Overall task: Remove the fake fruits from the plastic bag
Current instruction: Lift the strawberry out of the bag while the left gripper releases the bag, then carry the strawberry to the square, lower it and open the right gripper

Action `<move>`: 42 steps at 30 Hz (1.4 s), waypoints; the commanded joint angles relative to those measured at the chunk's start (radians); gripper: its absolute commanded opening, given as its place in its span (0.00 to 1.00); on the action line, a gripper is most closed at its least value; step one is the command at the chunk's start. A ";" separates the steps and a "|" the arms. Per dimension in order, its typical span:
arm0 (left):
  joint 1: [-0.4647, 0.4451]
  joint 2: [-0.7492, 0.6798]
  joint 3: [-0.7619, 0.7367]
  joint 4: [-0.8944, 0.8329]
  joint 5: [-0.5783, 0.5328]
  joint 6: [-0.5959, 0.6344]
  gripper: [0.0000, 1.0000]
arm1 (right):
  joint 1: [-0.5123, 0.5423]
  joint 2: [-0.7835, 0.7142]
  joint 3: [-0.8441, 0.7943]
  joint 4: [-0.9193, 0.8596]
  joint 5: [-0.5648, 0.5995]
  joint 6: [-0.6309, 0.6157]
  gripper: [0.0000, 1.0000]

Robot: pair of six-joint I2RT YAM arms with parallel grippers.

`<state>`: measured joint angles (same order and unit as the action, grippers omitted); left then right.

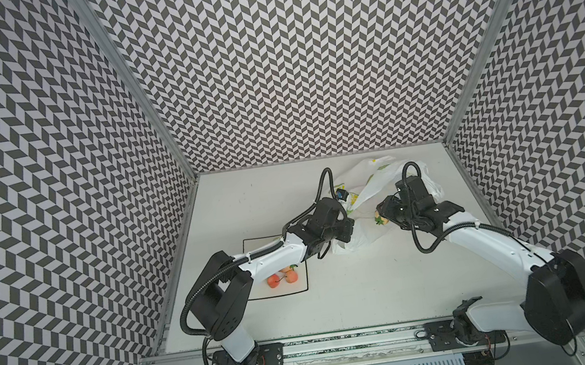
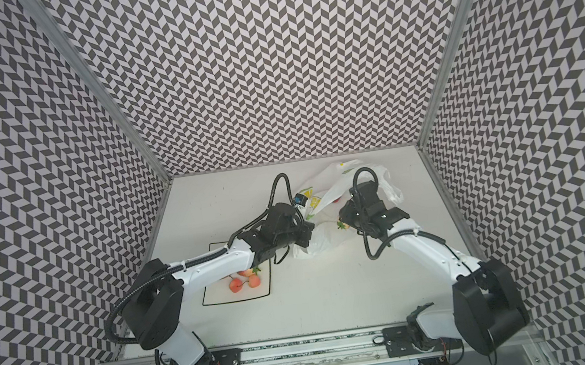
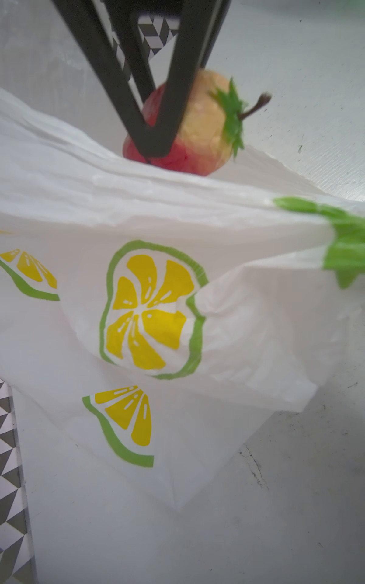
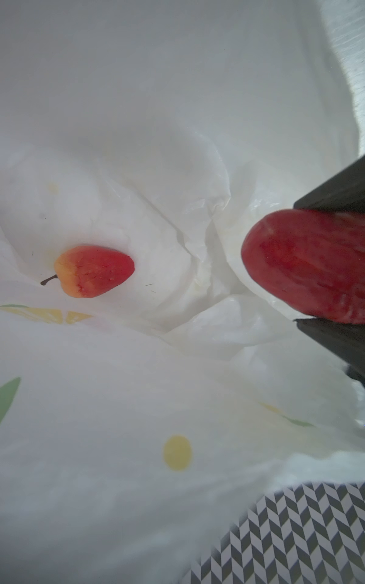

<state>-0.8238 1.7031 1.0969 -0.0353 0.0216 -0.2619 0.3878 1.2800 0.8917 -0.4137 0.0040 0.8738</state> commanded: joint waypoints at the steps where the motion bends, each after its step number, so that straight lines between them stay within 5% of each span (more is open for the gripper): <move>1: 0.005 0.030 0.052 0.035 -0.014 0.016 0.00 | -0.004 -0.092 -0.025 -0.067 -0.018 -0.017 0.47; 7: 0.005 0.067 0.093 0.035 -0.016 0.027 0.03 | -0.005 -0.247 -0.049 -0.167 -0.006 -0.009 0.47; 15: 0.005 -0.036 0.057 0.056 -0.012 0.030 0.67 | -0.004 -0.399 -0.004 -0.275 0.026 -0.038 0.47; 19: 0.005 -0.136 0.020 0.059 0.010 0.028 0.82 | -0.005 -0.412 0.058 -0.314 -0.002 -0.091 0.47; 28: 0.030 -0.406 -0.051 0.024 0.059 0.001 0.90 | -0.004 -0.403 0.191 -0.343 -0.124 -0.228 0.46; 33: 0.119 -0.529 -0.053 -0.030 0.026 -0.074 0.90 | 0.011 -0.336 0.270 -0.293 -0.219 -0.260 0.46; 42: 0.390 -0.677 -0.001 -0.219 -0.200 -0.249 0.87 | 0.399 -0.067 0.415 -0.127 -0.092 -0.333 0.45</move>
<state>-0.4831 1.0683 1.0599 -0.1535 -0.0742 -0.4335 0.7197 1.1534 1.2842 -0.6453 -0.1261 0.5846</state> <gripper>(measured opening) 0.876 0.455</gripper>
